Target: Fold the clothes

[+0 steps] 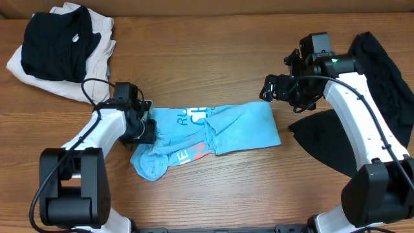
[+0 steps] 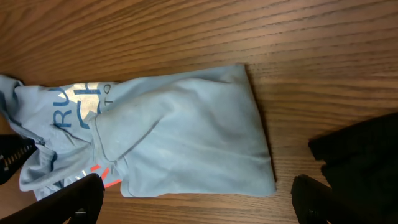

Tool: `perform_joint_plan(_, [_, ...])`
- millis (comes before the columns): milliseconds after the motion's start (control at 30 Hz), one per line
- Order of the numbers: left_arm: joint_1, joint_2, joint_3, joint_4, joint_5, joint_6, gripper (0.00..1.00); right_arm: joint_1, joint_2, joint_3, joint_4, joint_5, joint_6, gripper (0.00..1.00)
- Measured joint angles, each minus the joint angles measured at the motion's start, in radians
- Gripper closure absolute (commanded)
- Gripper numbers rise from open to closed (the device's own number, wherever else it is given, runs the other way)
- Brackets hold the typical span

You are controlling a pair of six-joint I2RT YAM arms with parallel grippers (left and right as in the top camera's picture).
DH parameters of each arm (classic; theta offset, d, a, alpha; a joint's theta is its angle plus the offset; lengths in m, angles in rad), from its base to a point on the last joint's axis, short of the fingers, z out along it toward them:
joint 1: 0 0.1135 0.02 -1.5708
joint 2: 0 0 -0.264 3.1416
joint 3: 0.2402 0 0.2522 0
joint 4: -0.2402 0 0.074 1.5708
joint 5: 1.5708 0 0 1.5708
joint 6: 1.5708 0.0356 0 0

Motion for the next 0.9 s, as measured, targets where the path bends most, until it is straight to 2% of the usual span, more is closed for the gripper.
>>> perform_joint_plan(167, [-0.005,0.01,0.027,-0.05,-0.002,-0.058,0.96,0.0,0.0,0.0,0.0,0.0,0.0,0.0])
perform_joint_plan(300, [0.03,0.055,0.123,-0.259,-0.088,-0.059,0.96,0.0,0.0,0.0,-0.001,0.0,0.0,0.01])
perform_joint_plan(467, [0.061,0.085,0.381,-0.532,-0.182,-0.058,0.96,0.0,0.0,0.0,-0.003,0.0,0.0,0.01])
perform_joint_plan(667, [0.05,0.085,0.693,-0.745,-0.22,-0.039,0.96,0.0,0.0,0.0,-0.025,0.0,0.0,0.01])
perform_joint_plan(900, [-0.06,0.085,0.774,-0.805,-0.163,-0.025,0.96,0.0,0.0,0.0,-0.026,0.0,-0.006,0.01])
